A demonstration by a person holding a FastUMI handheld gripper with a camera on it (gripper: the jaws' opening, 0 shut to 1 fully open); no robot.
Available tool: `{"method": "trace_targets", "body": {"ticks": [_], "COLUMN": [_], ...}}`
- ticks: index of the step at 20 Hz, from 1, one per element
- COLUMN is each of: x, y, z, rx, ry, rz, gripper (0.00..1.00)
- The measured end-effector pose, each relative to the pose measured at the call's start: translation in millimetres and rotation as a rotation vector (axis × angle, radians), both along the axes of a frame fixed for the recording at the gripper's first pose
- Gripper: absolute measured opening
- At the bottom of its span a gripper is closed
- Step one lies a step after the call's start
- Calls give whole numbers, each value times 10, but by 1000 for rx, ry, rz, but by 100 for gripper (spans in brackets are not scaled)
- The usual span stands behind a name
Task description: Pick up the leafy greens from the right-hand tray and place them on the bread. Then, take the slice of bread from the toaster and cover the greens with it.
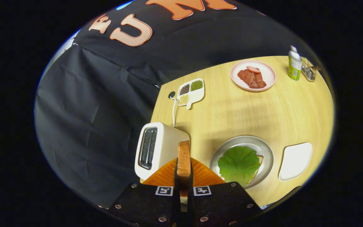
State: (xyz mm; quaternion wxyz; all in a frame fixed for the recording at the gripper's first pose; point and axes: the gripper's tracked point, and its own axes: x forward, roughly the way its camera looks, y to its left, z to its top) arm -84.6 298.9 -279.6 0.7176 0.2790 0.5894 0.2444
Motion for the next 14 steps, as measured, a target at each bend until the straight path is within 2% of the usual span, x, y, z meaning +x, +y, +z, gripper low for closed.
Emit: {"method": "trace_targets", "body": {"ticks": [9, 14], "x": [-375, -454], "y": [-243, -444], "z": [-789, -1175], "rx": [33, -32], "ry": [117, 147], "rz": [-20, -44], "gripper": [9, 9]}}
